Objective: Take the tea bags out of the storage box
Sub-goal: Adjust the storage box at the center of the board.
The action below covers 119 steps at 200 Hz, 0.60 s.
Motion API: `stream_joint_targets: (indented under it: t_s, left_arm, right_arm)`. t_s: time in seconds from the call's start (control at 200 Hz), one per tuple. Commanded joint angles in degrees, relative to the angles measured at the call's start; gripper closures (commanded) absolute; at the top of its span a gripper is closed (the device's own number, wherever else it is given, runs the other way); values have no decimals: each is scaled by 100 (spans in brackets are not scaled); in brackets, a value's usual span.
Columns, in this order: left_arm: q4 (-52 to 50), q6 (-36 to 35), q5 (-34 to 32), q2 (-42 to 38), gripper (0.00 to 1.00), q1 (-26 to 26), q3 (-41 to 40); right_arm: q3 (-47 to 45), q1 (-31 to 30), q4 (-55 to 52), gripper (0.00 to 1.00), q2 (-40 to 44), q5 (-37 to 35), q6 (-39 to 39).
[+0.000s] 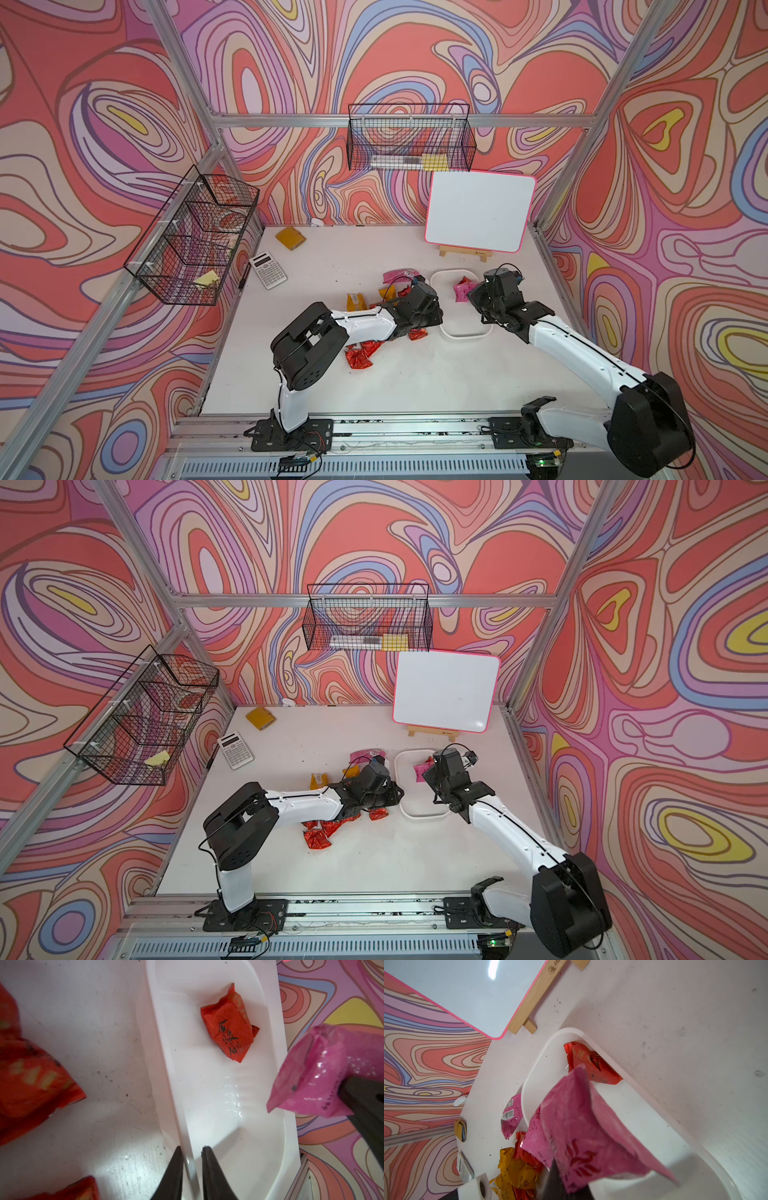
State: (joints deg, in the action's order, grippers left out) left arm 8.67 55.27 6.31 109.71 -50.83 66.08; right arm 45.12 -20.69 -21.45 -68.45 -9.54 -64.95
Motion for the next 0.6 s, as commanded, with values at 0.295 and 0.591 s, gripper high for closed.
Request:
stream_joint_targets:
  t_s: [0.295, 0.591]
  left_arm:
    - [120, -119, -174, -329, 57, -56, -150]
    - [460, 305, -2102, -2440, 50, -44, -1632]
  right_arm:
    - [489, 21, -471, 100, 96, 204, 1201]
    - [1455, -94, -399, 100, -829, 1275, 2433]
